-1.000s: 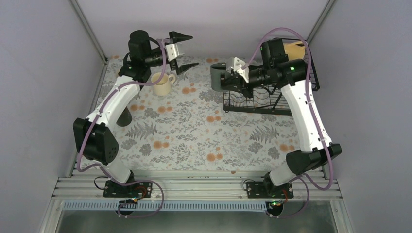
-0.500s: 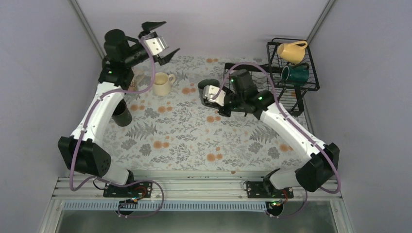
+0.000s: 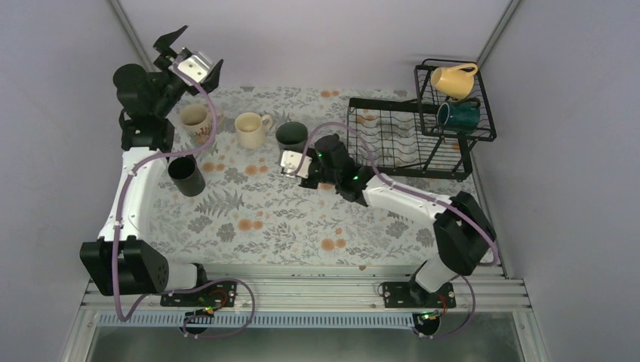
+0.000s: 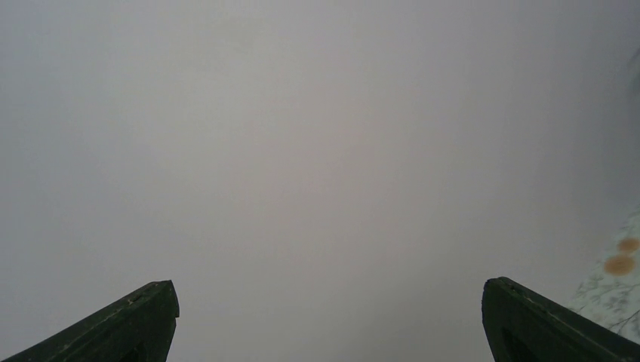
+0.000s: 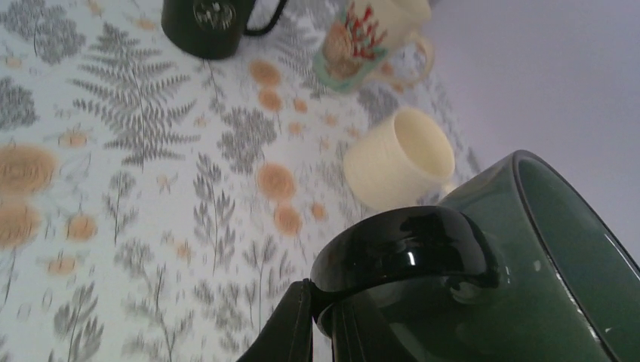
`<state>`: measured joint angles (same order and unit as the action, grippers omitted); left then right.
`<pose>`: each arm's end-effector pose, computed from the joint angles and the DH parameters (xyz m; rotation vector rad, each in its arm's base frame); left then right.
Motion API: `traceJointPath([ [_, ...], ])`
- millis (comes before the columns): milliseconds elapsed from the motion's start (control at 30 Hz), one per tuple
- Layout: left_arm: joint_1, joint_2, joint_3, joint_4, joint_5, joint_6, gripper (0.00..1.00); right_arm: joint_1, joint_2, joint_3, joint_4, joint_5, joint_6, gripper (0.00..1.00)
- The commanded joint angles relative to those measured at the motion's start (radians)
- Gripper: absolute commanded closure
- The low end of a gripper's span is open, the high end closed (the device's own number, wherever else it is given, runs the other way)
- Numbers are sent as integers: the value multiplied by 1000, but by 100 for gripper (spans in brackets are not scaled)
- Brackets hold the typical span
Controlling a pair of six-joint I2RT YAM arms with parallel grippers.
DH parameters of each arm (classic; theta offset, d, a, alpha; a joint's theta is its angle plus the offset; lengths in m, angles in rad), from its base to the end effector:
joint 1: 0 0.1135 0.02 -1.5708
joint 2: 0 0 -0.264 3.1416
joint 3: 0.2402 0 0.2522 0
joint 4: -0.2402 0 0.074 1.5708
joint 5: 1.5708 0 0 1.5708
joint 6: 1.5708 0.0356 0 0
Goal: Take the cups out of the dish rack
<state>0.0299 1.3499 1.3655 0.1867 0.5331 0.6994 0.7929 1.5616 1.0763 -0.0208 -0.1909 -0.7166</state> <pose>0.3091 -0.0089 0.4559 0.8566 1.1088 0.2419 0.2461 0.2594 0.2635 -1.5051 1.4297 0.2449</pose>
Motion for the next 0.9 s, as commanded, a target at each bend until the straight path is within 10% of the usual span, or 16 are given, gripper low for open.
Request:
traceJointPath([
  [0,53,-52,-48,70,-15,-14,0,99,54,-4,401,104,20,96],
  [867,341,-126,-225,185,100,-89,0,298,553,106,903,297,7,96],
])
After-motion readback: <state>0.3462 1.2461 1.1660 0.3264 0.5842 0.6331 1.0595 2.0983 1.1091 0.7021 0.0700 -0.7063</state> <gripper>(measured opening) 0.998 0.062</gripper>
